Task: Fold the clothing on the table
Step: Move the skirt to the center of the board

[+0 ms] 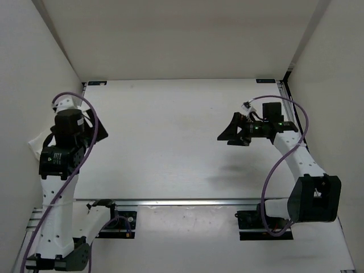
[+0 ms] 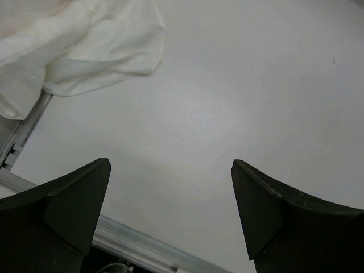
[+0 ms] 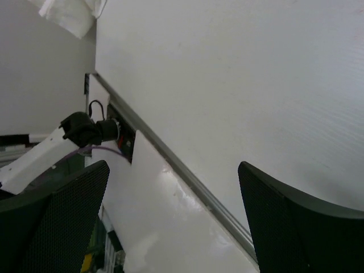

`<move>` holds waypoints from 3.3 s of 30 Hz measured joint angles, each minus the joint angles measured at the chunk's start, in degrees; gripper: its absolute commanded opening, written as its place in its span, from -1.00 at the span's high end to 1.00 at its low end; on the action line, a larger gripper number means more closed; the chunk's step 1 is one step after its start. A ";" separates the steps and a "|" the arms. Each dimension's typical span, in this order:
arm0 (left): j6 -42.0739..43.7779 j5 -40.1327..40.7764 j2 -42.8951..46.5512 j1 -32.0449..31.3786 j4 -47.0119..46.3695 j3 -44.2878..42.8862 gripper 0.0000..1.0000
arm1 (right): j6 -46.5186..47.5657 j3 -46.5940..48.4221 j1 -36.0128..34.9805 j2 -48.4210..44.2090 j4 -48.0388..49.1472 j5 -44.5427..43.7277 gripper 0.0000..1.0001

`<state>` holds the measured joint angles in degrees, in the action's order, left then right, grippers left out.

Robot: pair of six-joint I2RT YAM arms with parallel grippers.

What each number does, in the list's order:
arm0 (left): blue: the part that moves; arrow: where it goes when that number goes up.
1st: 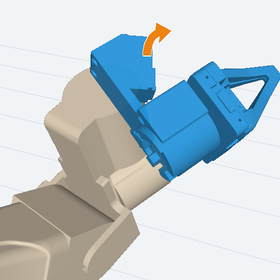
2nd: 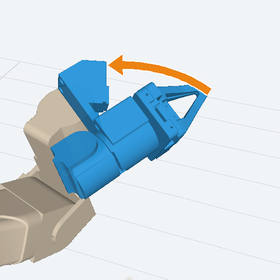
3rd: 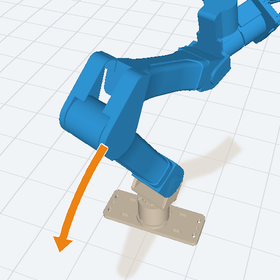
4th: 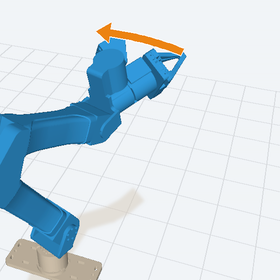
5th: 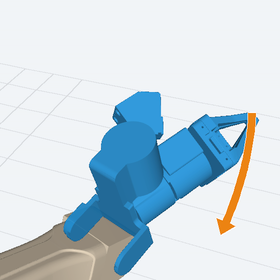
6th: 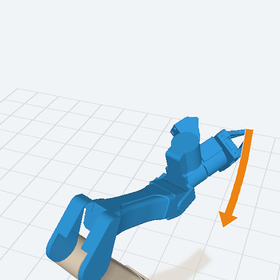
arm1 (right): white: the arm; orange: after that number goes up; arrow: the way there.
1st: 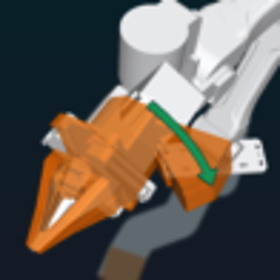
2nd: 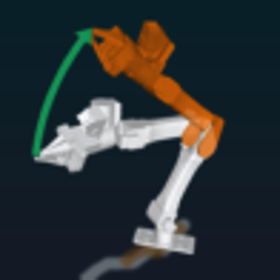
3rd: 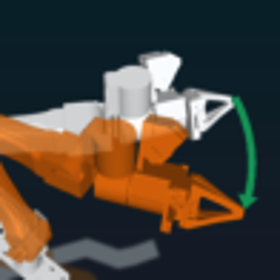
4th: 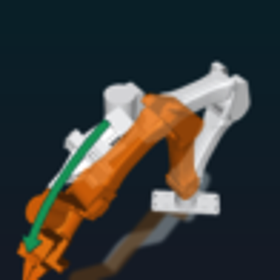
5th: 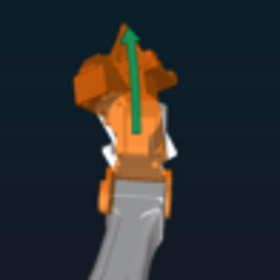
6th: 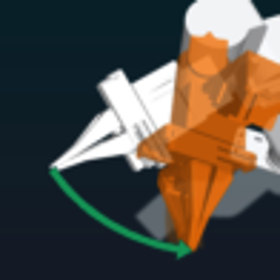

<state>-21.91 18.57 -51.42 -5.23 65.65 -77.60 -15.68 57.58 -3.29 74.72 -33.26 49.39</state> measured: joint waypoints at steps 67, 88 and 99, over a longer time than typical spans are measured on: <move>-12.87 9.31 -34.42 41.51 -24.74 7.58 -0.77 | -4.87 -19.26 16.15 -10.40 1.60 2.32 -0.98; -9.20 9.68 -38.58 43.32 -26.38 3.78 -0.67 | -8.13 -29.31 22.10 -18.51 4.39 4.87 -0.98; -9.25 9.97 -38.51 43.25 -26.40 5.01 -0.67 | -9.53 -30.86 23.17 -19.85 6.38 5.51 -0.98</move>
<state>-31.16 28.53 -89.93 38.02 39.24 -72.60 -25.21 26.72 19.88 54.87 -26.87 54.89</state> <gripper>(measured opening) 0.838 0.993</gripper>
